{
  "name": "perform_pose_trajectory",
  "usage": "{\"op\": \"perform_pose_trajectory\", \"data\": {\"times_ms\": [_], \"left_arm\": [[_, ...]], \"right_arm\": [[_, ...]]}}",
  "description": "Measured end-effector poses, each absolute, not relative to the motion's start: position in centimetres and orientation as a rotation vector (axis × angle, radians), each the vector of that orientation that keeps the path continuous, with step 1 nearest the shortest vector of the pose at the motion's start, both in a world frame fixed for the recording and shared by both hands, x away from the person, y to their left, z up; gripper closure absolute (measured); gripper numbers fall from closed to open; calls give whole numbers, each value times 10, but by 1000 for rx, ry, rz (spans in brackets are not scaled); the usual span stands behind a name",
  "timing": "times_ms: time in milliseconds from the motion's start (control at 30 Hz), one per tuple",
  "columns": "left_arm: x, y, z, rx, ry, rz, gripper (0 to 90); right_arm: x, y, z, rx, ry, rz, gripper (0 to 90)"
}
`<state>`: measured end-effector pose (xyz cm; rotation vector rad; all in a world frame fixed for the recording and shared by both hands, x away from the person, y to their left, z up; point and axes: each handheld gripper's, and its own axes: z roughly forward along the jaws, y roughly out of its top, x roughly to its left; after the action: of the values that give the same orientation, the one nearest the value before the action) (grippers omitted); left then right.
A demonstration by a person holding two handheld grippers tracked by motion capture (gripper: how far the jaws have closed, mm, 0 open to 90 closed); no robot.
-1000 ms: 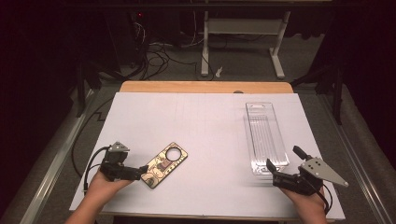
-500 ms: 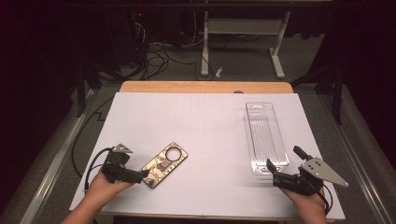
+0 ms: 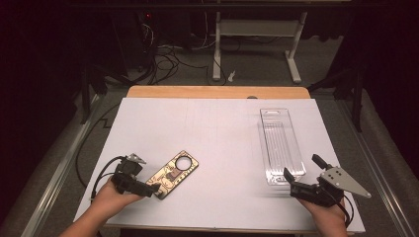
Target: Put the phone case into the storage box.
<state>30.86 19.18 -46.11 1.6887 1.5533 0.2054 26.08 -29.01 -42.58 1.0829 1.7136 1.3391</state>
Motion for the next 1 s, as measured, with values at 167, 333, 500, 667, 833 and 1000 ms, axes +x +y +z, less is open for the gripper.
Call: {"op": "perform_pose_trajectory", "data": {"times_ms": [167,333,500,667,833,1000], "left_arm": [[306,190,-461,1741,1533,188,6],[305,186,-461,1778,1534,182,6],[307,183,-461,1806,1540,185,6],[309,177,-459,1840,1549,168,6],[310,172,-459,1879,1547,165,4],[313,166,-459,1909,1562,159,4]], "right_arm": [[261,-291,-426,1091,1711,1336,2],[261,-291,-426,1092,1712,1333,2],[261,-291,-426,1094,1709,1334,1],[261,-293,-426,1107,1703,1334,1],[260,-293,-425,1104,1704,1335,2],[260,-292,-425,1099,1704,1337,2]]}}
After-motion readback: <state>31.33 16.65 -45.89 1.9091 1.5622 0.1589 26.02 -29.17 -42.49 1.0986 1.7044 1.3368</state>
